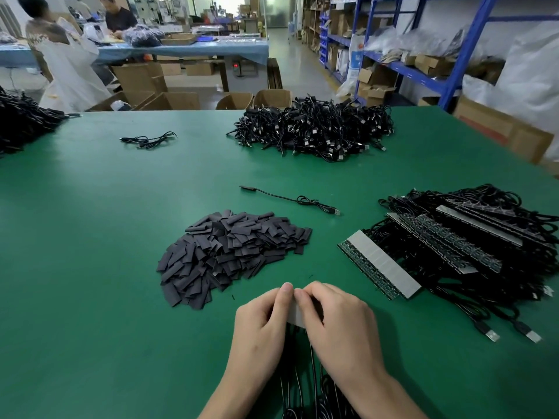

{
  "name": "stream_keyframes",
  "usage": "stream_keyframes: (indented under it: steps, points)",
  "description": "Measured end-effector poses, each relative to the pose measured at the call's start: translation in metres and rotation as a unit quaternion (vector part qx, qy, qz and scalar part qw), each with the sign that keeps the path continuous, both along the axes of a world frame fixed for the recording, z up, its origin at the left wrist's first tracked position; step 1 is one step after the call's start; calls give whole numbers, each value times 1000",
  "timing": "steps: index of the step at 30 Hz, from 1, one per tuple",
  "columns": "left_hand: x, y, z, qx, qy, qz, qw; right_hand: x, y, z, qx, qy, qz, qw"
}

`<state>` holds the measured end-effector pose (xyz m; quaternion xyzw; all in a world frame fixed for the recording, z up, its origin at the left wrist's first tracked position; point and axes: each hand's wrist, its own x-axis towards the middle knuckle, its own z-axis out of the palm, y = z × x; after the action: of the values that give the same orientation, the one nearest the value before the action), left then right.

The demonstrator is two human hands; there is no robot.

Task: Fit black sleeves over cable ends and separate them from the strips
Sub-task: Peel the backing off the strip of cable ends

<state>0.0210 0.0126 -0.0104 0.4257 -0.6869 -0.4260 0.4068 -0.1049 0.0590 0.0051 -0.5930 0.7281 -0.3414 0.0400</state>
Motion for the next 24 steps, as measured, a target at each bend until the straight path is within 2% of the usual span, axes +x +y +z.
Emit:
stream_keyframes:
  steps: [8,24]
  points:
    - [2,-3,2,64,53,-21,996,4,-1,0,16,-78,9,997]
    - [6,-2,6,102,89,-49,990,4,-2,-2,-3,-118,23,993]
